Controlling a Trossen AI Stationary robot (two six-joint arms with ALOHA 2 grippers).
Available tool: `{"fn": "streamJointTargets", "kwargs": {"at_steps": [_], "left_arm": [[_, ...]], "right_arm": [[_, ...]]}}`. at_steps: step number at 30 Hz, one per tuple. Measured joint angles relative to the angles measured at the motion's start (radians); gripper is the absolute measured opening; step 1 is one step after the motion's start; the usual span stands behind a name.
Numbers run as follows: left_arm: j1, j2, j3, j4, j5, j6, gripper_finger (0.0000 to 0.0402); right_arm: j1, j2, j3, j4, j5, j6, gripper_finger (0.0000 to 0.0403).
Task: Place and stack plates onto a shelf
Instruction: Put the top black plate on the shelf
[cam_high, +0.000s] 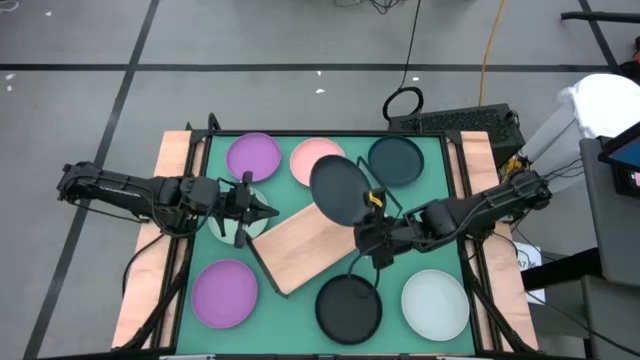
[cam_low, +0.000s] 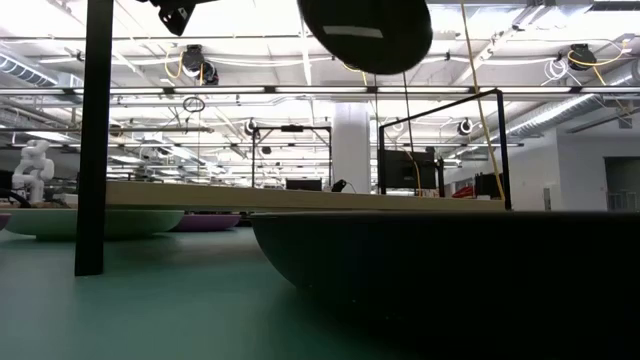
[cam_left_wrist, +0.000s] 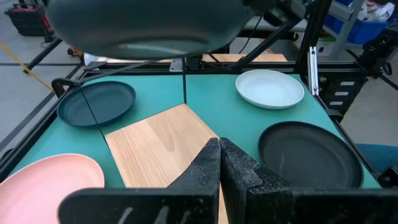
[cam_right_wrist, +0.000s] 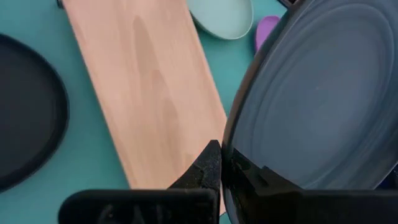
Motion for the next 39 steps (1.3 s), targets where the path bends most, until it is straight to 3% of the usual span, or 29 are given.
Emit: {"fn": "streamJointTargets", "kwargs": {"at_steps": [24,39], "left_arm": [[0.000,0.000,0.000,0.006,0.000,0.000,0.0003],[0.000,0.000,0.000,0.008,0.000,-0.005,0.0003]], "right_arm": [[0.000,0.000,-0.250,0.103,-0.146,0.079,0.0000],[0.000,0.000,-0.312,0.116,-0.153,0.105,0.0000]]}}
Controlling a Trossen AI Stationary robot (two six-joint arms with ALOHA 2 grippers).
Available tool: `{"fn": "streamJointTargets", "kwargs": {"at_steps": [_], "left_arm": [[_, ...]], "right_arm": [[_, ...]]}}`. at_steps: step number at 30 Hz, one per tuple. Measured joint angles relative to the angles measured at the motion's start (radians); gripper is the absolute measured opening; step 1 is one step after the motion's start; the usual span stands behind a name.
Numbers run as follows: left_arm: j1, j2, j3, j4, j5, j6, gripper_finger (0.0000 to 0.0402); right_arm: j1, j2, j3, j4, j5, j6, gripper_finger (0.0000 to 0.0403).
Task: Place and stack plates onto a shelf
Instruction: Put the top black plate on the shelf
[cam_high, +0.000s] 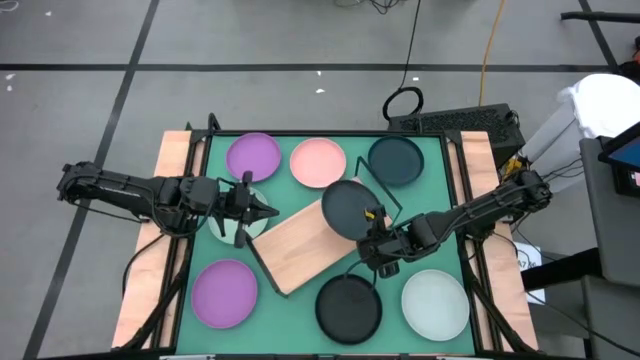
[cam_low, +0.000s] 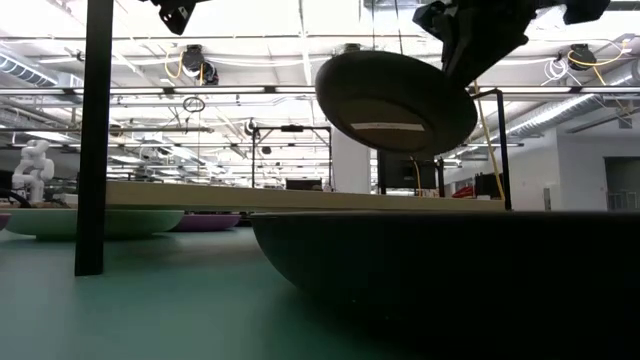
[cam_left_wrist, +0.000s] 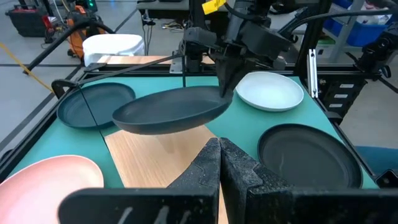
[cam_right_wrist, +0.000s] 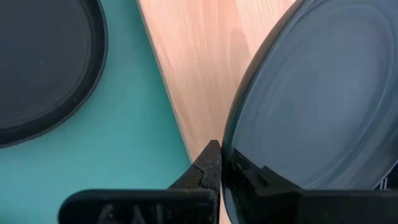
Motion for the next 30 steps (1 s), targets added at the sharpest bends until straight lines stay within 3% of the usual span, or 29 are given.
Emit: {"fn": "streamJointTargets", "kwargs": {"at_steps": [30], "left_arm": [[0.000,0.000,0.000,0.005,-0.026,-0.001,0.0003]], "right_arm": [[-0.009,0.000,-0.154,0.119,-0.024,-0.012,0.0000]]}}
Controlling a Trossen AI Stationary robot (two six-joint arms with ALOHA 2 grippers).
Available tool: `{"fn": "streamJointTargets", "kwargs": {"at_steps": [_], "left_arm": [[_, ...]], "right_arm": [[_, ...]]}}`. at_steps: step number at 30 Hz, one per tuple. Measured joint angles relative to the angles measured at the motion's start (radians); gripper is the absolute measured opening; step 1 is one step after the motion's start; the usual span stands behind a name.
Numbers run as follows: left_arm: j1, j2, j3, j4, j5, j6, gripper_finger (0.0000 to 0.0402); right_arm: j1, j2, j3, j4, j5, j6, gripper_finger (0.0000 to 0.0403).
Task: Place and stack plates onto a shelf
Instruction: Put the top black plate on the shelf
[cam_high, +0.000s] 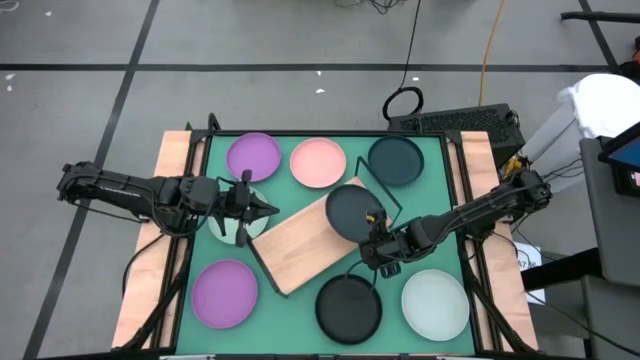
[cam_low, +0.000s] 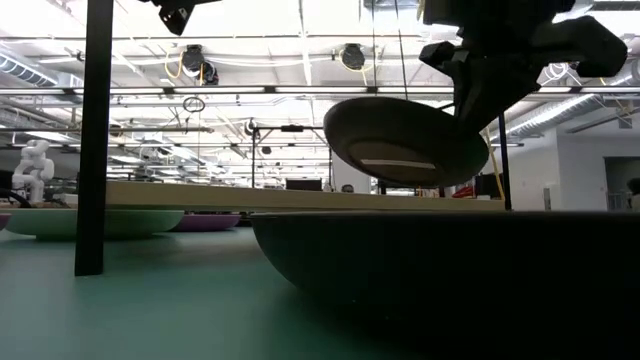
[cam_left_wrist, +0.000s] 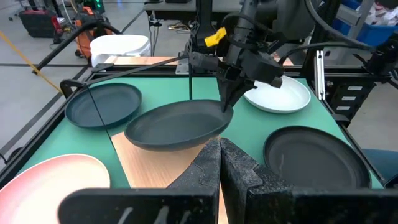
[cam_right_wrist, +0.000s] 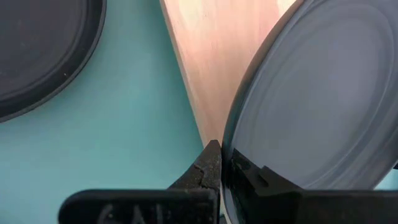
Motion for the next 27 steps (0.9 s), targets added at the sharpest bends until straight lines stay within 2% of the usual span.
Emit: {"fn": "streamJointTargets", "kwargs": {"at_steps": [27], "left_arm": [[0.000,0.000,0.000,0.003,0.000,-0.001,0.0003]], "right_arm": [[-0.018,0.000,-0.039,0.038,0.003,-0.012,0.0004]]}}
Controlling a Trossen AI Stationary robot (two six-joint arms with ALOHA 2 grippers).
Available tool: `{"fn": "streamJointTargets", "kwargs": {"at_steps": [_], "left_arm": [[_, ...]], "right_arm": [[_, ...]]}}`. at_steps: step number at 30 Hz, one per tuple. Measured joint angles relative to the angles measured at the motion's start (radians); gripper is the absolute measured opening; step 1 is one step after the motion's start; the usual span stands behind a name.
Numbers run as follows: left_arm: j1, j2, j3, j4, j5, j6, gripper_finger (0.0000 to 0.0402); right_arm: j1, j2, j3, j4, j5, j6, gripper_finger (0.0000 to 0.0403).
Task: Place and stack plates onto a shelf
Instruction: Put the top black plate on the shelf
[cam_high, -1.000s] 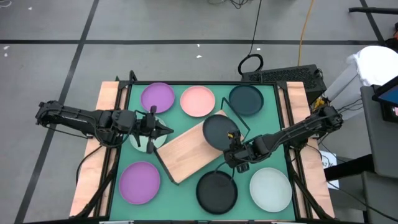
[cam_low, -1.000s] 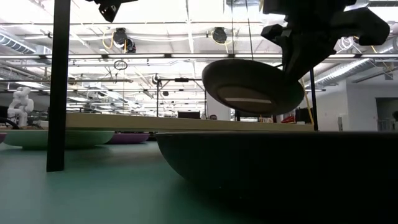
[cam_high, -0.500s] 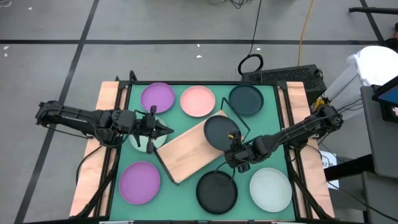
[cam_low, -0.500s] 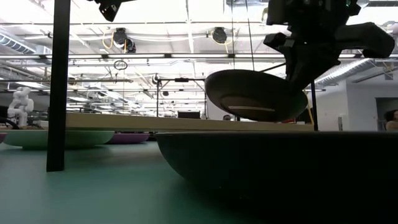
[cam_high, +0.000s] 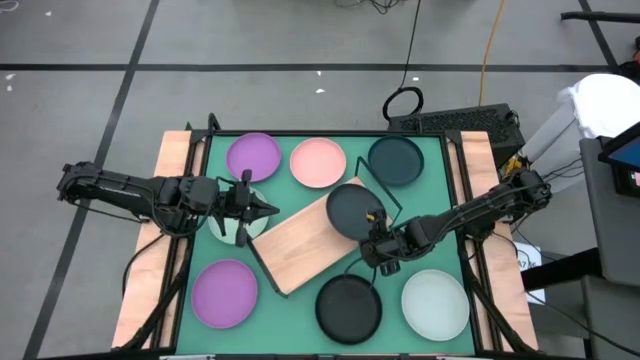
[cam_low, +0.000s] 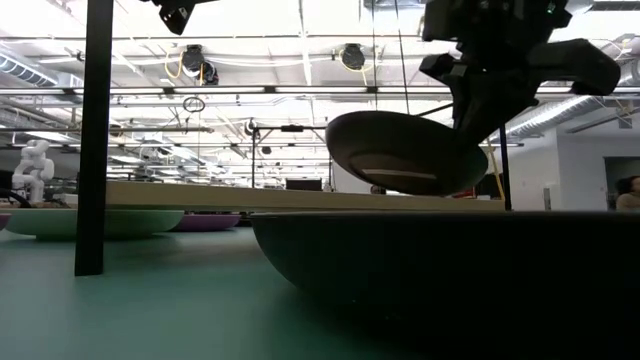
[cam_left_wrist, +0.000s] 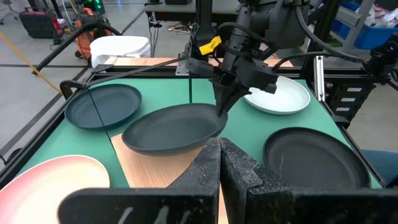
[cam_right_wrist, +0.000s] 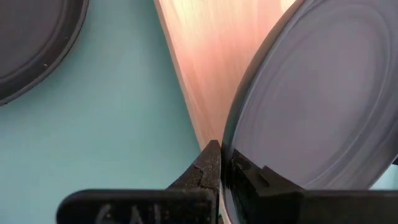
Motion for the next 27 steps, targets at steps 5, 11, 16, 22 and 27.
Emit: {"fn": "streamJointTargets", "kwargs": {"at_steps": [5,11,16,22,27], "left_arm": [[0.000,0.000,0.000,0.000,0.000,0.000,0.0003],[0.000,0.000,0.000,0.000,0.000,0.001,0.0003],[0.000,0.000,0.000,0.000,0.000,0.006,0.0003],[0.000,0.000,0.000,0.000,0.000,0.006,0.0003],[0.000,0.000,0.000,0.015,0.000,0.015,0.0003]], "right_arm": [[-0.009,0.000,0.000,-0.002,-0.001,0.000,0.0004],[-0.009,0.000,0.000,-0.003,-0.002,-0.002,0.0004],[-0.009,0.000,-0.004,0.004,-0.028,-0.002,0.0004],[-0.009,0.000,-0.024,0.004,-0.022,0.029,0.0004],[-0.012,0.000,-0.054,0.011,-0.020,0.029,0.0004]]}}
